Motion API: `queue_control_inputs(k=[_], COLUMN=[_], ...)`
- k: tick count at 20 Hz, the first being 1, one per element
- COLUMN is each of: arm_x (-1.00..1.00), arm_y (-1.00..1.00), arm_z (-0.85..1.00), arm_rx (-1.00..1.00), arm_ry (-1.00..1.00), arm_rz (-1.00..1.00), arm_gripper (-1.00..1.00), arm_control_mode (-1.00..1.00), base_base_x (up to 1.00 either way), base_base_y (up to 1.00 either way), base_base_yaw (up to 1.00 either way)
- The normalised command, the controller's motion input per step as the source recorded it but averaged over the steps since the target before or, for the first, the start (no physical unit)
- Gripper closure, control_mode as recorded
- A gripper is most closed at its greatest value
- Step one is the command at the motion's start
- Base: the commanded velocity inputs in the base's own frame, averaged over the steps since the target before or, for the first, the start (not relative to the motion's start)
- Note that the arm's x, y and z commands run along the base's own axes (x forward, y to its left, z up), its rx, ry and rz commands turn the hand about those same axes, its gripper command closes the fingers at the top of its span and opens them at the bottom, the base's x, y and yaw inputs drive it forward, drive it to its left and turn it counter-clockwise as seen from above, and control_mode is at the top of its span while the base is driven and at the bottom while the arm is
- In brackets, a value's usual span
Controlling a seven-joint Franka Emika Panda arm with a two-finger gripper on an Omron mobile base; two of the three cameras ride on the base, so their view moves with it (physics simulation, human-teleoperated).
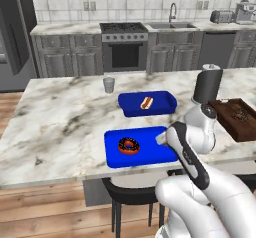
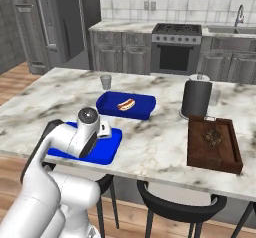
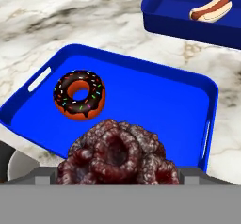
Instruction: Take the cake and donut from the fridge and place them on the empty tray on the dining counter.
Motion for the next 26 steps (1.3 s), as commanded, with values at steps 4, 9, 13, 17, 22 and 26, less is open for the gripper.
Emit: queue_control_inputs(k=[4, 9, 13, 17, 22, 26], arm_x=[0.33, 0.34, 0.27, 0.18, 0.19, 0.17], arm_y=[0.0, 0.0, 0.02, 0.07, 0.06, 0.05], arm_z=[-0.33, -0.33, -0.38, -0.42, -0.37, -0.31], arm_rx=[0.0, 0.0, 0.0, 0.0, 0.0, 0.0], arm_ry=[0.0, 0.01, 0.01, 0.0, 0.0, 0.0], arm_rz=[0.0, 0.0, 0.0, 0.0, 0.0, 0.0], arm_gripper=[1.0, 1.0, 1.0, 1.0, 1.0, 1.0], arm_control_mode=[-1.0, -1.0, -1.0, -1.0, -1.0, -1.0], base_base_x=[0.0, 0.0, 0.0, 0.0, 0.0, 0.0], base_base_y=[0.0, 0.0, 0.0, 0.0, 0.0, 0.0], base_base_yaw=[0.0, 0.0, 0.0, 0.0, 0.0, 0.0])
